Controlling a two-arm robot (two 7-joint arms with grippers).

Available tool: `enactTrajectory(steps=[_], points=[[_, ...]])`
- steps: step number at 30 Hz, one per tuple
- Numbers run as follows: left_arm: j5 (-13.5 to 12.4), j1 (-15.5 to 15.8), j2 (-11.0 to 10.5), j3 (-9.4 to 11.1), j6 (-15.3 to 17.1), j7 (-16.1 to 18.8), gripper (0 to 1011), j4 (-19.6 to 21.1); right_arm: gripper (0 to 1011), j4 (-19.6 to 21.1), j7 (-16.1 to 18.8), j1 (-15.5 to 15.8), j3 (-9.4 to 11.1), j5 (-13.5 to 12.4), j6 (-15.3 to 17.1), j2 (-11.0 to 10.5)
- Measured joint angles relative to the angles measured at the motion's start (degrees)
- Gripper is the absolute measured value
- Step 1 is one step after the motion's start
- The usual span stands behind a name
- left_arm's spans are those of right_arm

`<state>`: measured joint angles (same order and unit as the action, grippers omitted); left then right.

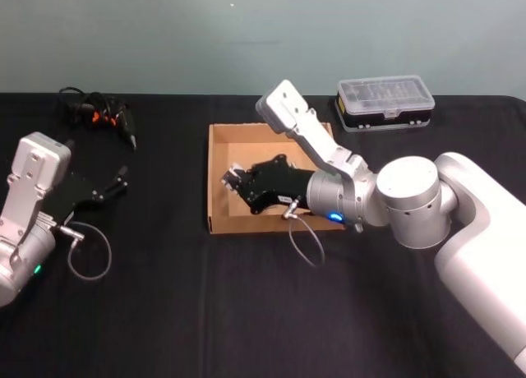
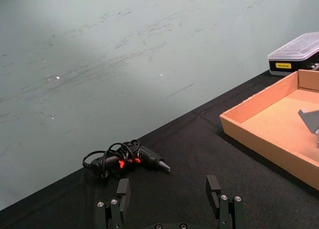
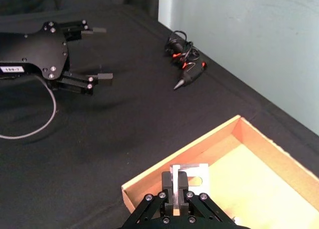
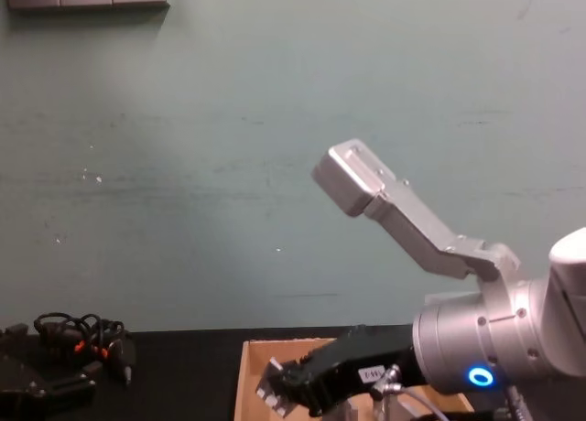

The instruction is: Use one hand to pick up the angle iron from the table and place it into the box.

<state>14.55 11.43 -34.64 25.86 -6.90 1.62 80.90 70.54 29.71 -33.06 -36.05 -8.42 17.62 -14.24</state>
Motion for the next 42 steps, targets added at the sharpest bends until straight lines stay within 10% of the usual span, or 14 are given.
enactTrajectory(steps=[23,42], points=[[0.0,0.0,0.0,0.0,0.0,0.0,1000,0.0,58,-2.78,0.32,0.13,-0.54,1.8,-0.51,1.12],[0.0,0.0,0.0,0.0,0.0,0.0,1000,0.0,617,-0.55,-1.77,2.11,1.76,2.06,-0.98,1.11]])
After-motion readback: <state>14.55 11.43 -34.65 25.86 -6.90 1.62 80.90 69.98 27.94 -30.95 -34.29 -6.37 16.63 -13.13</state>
